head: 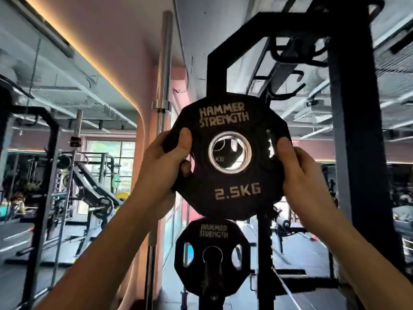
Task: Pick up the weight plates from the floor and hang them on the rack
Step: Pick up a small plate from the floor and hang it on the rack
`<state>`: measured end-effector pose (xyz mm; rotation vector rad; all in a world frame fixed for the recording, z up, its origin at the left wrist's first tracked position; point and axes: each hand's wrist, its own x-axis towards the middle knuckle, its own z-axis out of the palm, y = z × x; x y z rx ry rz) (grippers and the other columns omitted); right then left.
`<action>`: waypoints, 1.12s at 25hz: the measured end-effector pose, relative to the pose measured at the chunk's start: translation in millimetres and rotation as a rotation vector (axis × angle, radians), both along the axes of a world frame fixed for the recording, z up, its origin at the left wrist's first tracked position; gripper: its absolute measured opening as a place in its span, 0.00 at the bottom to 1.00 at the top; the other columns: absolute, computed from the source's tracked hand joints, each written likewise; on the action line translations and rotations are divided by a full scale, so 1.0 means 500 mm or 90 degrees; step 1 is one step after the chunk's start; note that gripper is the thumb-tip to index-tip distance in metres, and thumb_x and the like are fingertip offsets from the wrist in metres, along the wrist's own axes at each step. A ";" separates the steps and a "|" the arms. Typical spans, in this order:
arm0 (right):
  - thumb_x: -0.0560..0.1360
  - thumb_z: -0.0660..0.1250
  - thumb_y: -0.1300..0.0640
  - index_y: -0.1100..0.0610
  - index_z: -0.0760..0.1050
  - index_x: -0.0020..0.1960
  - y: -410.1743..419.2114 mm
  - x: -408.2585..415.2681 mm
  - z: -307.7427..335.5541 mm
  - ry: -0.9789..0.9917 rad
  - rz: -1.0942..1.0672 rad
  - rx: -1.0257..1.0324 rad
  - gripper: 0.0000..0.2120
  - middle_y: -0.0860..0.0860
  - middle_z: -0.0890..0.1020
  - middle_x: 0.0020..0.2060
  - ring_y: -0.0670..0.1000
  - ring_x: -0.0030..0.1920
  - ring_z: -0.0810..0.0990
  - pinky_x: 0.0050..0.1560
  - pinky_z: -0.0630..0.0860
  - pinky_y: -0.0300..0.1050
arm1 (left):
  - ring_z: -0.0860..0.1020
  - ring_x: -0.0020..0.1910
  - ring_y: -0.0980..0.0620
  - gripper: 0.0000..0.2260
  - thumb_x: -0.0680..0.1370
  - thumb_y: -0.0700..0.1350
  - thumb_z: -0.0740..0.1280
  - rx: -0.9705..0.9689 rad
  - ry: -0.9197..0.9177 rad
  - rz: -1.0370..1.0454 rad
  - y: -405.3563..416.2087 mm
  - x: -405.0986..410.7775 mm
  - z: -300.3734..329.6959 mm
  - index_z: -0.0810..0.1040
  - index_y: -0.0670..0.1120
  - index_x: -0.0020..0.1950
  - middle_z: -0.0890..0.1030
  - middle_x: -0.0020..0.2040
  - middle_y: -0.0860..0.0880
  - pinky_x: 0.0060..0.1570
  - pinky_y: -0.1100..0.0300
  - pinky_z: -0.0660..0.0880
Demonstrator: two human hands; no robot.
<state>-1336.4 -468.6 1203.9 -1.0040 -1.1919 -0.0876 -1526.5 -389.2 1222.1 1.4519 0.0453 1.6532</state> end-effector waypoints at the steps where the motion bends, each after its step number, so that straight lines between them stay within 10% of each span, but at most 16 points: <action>1: 0.77 0.56 0.35 0.62 0.74 0.49 0.014 0.004 0.026 -0.012 -0.008 0.010 0.28 0.67 0.79 0.48 0.66 0.49 0.80 0.50 0.78 0.66 | 0.64 0.22 0.59 0.06 0.80 0.47 0.66 0.011 0.000 -0.006 0.013 0.003 0.026 0.73 0.47 0.45 0.71 0.29 0.55 0.23 0.69 0.64; 11: 0.79 0.57 0.36 0.56 0.79 0.48 0.170 0.060 0.185 -0.033 0.037 0.046 0.24 0.61 0.85 0.46 0.61 0.49 0.84 0.52 0.79 0.65 | 0.67 0.22 0.59 0.06 0.79 0.48 0.68 0.017 0.003 -0.050 0.168 0.045 0.186 0.75 0.46 0.51 0.74 0.33 0.53 0.24 0.68 0.68; 16: 0.67 0.55 0.23 0.56 0.79 0.50 0.265 0.096 0.194 -0.023 0.011 -0.013 0.38 0.55 0.85 0.46 0.56 0.48 0.84 0.54 0.80 0.61 | 0.68 0.21 0.58 0.06 0.79 0.48 0.68 0.003 0.011 -0.044 0.260 0.084 0.191 0.76 0.46 0.50 0.74 0.32 0.52 0.24 0.68 0.69; 21: 0.80 0.56 0.37 0.47 0.71 0.52 0.339 0.128 0.199 0.010 0.059 0.014 0.14 0.52 0.82 0.52 0.53 0.54 0.82 0.59 0.78 0.59 | 0.78 0.35 0.52 0.10 0.79 0.50 0.68 0.007 0.041 -0.016 0.342 0.112 0.185 0.78 0.46 0.56 0.83 0.38 0.53 0.34 0.60 0.75; 28: 0.83 0.55 0.44 0.56 0.74 0.60 0.421 0.156 0.196 0.024 0.100 -0.015 0.18 0.53 0.82 0.54 0.53 0.56 0.82 0.61 0.77 0.54 | 0.84 0.38 0.55 0.10 0.80 0.50 0.66 -0.017 0.049 0.008 0.414 0.155 0.179 0.77 0.46 0.58 0.85 0.48 0.49 0.33 0.64 0.78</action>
